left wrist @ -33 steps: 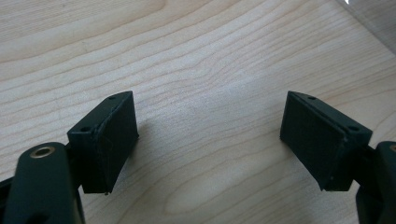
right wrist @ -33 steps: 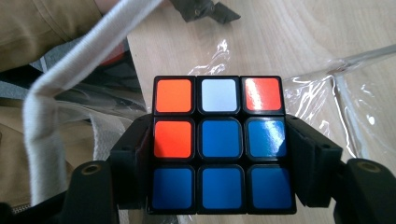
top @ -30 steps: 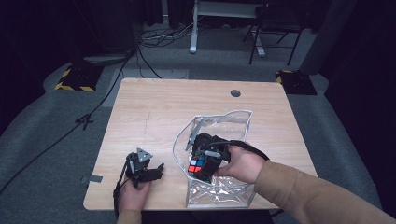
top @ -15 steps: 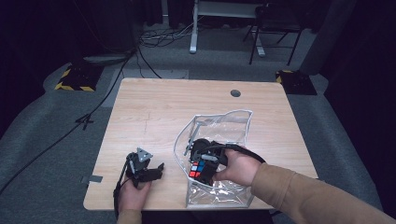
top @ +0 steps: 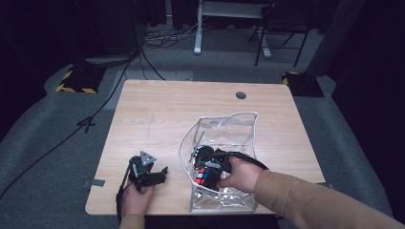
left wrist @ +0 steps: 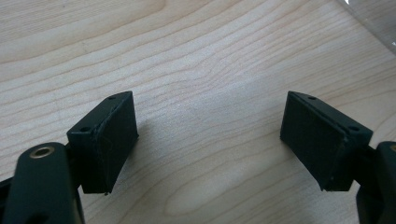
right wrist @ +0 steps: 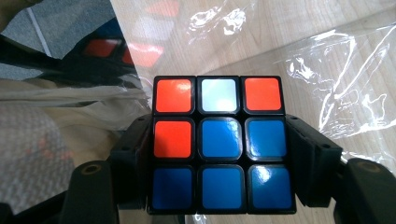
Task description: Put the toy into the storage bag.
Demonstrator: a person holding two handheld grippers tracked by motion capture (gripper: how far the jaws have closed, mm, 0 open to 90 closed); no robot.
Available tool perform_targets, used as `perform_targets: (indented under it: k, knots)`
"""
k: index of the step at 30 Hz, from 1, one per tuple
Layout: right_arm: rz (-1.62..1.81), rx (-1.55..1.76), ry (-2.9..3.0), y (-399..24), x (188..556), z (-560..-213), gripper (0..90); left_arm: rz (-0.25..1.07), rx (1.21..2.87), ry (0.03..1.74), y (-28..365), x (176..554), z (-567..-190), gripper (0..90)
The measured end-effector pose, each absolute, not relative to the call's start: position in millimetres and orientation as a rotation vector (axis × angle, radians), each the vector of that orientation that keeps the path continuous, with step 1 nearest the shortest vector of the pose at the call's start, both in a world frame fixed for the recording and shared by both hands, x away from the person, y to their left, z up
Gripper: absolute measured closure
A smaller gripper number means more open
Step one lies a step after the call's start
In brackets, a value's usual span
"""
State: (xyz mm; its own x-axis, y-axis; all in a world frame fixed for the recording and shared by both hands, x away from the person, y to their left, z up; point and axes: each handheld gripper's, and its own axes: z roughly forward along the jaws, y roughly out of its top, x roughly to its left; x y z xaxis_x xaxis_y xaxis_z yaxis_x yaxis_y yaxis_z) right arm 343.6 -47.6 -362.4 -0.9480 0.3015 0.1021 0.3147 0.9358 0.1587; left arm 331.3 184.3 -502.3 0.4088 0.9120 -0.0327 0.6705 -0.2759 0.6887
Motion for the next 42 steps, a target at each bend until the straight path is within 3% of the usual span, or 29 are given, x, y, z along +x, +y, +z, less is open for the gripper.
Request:
perform_targets:
  k: [42]
  knots:
    - [-0.133,-0.475,-3.021,-39.4,348.7,-385.8,33.7,0.494,2.041,1.341,183.8,332.0,-502.3,18.9]
